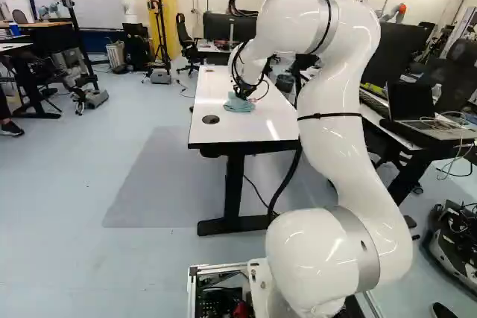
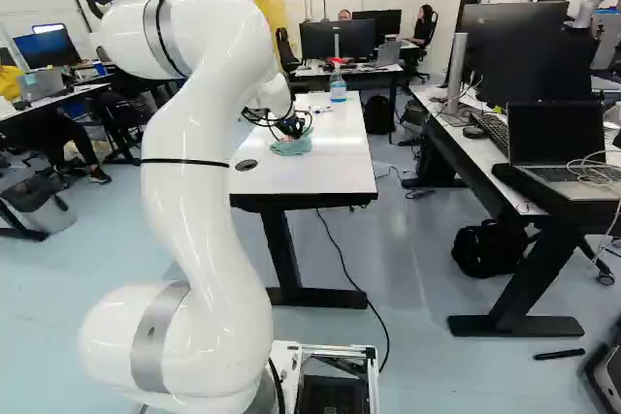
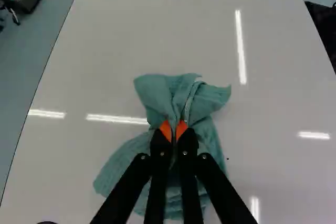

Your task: Clean the table with the green towel

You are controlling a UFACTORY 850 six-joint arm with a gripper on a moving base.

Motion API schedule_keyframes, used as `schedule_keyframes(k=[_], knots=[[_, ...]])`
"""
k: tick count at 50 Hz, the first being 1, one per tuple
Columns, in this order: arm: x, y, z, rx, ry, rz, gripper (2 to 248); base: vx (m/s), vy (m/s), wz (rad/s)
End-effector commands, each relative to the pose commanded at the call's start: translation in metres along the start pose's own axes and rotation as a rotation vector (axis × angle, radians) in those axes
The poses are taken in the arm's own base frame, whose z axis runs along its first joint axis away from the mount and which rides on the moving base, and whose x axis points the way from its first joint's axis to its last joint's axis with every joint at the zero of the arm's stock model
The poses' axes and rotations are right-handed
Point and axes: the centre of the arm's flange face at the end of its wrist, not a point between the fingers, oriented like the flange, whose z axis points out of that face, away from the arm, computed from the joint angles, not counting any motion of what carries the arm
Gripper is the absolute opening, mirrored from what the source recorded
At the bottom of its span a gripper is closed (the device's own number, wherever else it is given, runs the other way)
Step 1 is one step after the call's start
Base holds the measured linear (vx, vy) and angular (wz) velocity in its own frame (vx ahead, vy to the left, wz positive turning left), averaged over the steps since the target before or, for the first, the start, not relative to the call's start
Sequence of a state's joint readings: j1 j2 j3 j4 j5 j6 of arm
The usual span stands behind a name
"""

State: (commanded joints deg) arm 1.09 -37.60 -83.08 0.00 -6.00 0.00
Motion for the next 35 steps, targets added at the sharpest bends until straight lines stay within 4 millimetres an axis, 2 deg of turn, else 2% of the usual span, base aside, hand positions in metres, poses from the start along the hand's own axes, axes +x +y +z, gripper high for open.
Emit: schedule_keyframes(k=[20, 35], knots=[[0.008, 0.035, 0.009, -0.031, 0.013, 0.037, 30, 0.0, 0.0, 0.0], [0.024, 0.032, 0.027, -0.028, 0.038, 0.033, 30, 0.0, 0.0, 0.0]])
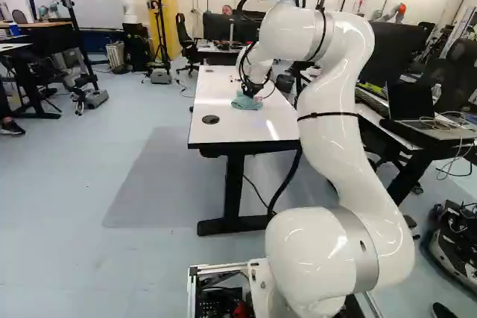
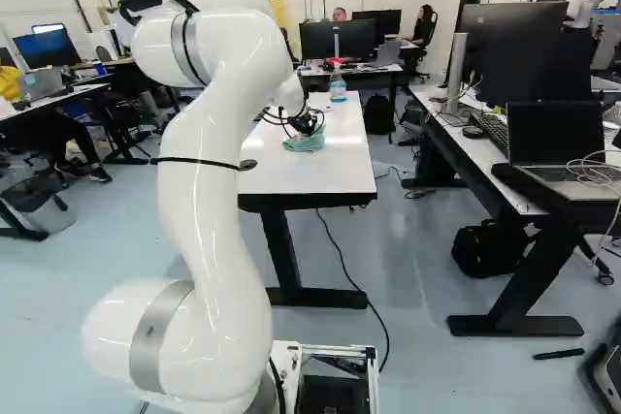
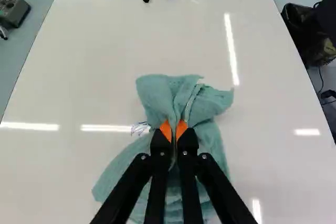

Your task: Clean the table with the green towel

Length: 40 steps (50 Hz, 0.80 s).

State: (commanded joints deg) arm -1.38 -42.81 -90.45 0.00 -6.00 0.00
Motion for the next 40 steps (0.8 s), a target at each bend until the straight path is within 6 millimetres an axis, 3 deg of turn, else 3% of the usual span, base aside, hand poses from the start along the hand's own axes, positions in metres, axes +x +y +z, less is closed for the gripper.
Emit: schedule_keyframes(k=[15, 40], knots=[[0.009, -0.022, 0.011, 0.019, 0.016, -0.021, 30, 0.0, 0.0, 0.0], [0.0, -0.065, 0.001, 0.058, 0.004, -0.065, 30, 0.0, 0.0, 0.0]])
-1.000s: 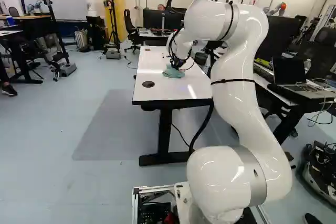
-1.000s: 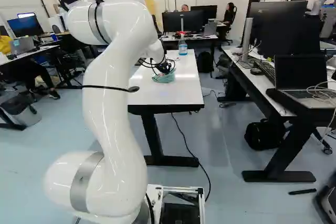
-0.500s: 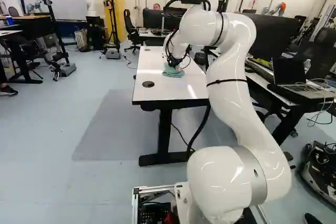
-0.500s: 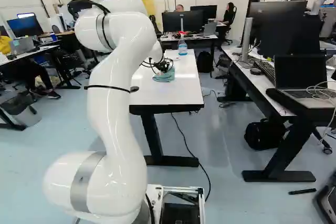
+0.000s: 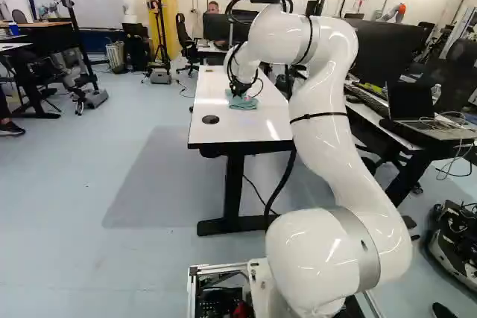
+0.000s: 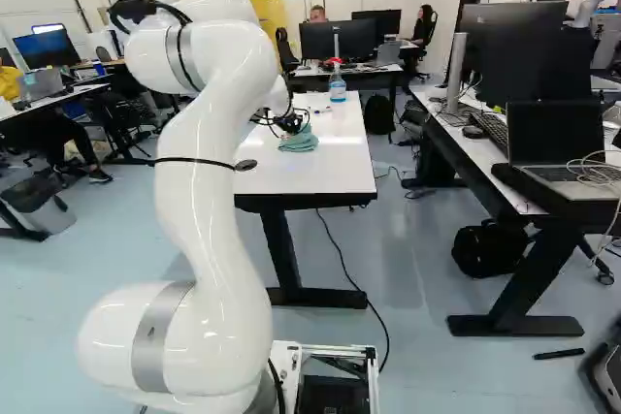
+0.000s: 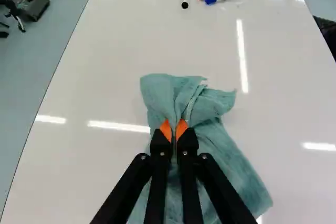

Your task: Clean the table with the green towel

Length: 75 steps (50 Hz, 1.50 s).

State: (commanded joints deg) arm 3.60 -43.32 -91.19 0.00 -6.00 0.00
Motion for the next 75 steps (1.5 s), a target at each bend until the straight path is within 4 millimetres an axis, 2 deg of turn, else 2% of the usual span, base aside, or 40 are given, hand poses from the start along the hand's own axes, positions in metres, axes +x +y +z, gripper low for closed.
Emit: schedule_keyframes(k=[18, 34, 48, 75], knots=[[-0.016, -0.02, -0.019, 0.019, -0.026, -0.021, 30, 0.0, 0.0, 0.0], [-0.035, -0.019, -0.041, 0.018, -0.054, -0.021, 30, 0.0, 0.0, 0.0], [-0.046, -0.002, -0.053, 0.002, -0.069, -0.002, 30, 0.0, 0.0, 0.0], [-0.049, 0.046, -0.056, -0.044, -0.071, 0.052, 30, 0.0, 0.0, 0.0]])
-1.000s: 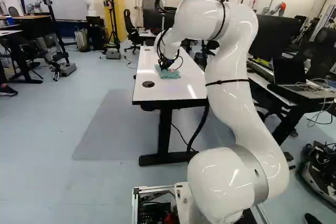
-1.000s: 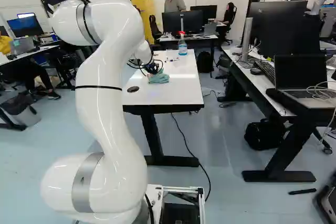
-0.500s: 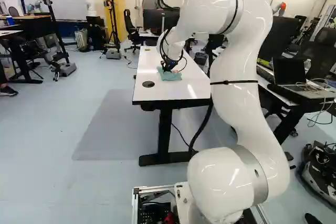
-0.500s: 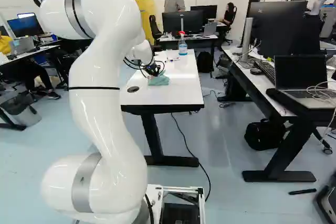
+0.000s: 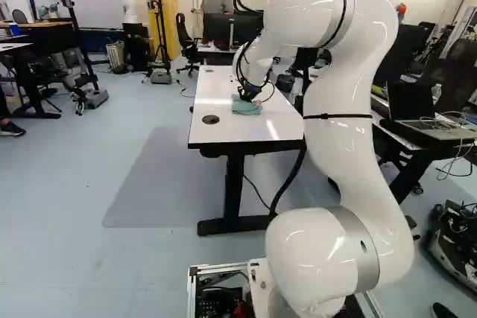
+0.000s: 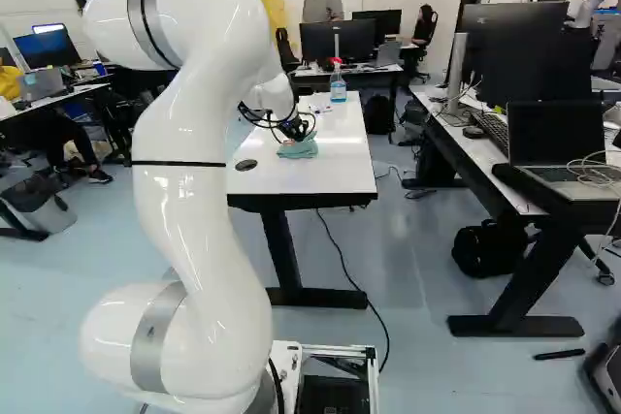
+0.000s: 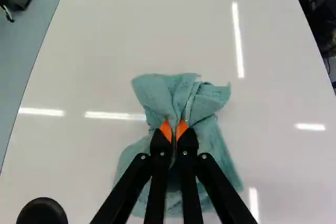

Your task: Clean the table with the green towel

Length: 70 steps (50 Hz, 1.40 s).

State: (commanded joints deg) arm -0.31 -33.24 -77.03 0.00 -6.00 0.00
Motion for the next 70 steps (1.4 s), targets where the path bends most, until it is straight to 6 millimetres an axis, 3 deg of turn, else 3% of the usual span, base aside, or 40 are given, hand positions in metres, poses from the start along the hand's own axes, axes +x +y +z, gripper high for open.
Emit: schedule_keyframes(k=[29, 46, 70], knots=[[0.013, 0.047, 0.013, -0.043, 0.017, 0.054, 30, 0.0, 0.0, 0.0], [0.033, 0.037, 0.033, -0.033, 0.044, 0.04, 30, 0.0, 0.0, 0.0], [0.055, 0.004, 0.055, -0.004, 0.076, 0.004, 30, 0.0, 0.0, 0.0]])
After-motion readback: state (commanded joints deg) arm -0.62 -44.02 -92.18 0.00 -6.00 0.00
